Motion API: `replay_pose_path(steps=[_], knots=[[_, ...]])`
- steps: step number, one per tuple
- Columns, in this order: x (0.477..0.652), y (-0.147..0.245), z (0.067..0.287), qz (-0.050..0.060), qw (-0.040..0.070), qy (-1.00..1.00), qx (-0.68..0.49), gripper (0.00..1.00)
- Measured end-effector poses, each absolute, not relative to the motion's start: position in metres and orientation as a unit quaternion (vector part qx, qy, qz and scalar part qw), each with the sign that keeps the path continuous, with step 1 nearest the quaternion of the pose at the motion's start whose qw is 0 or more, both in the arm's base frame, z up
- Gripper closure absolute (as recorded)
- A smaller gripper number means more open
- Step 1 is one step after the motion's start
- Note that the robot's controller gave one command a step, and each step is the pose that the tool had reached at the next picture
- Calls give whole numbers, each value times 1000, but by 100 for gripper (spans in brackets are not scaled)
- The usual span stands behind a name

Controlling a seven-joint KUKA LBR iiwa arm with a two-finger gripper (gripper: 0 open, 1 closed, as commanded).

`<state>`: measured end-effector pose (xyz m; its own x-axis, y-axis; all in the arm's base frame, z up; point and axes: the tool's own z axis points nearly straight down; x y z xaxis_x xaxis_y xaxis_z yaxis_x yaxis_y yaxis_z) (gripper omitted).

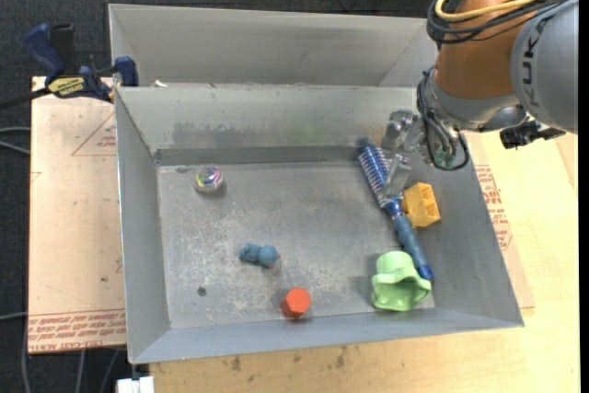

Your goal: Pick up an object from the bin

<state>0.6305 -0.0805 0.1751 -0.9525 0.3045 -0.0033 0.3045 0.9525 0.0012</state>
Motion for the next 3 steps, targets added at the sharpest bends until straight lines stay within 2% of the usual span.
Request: replay_pose_path(steps=[1, 2, 3], knots=[[589, -141, 135, -1, -2, 999, 53, 0], [613, -151, 73, 0, -5, 1000, -16, 0], [614, -148, 71, 1, 2, 1000, -16, 100]])
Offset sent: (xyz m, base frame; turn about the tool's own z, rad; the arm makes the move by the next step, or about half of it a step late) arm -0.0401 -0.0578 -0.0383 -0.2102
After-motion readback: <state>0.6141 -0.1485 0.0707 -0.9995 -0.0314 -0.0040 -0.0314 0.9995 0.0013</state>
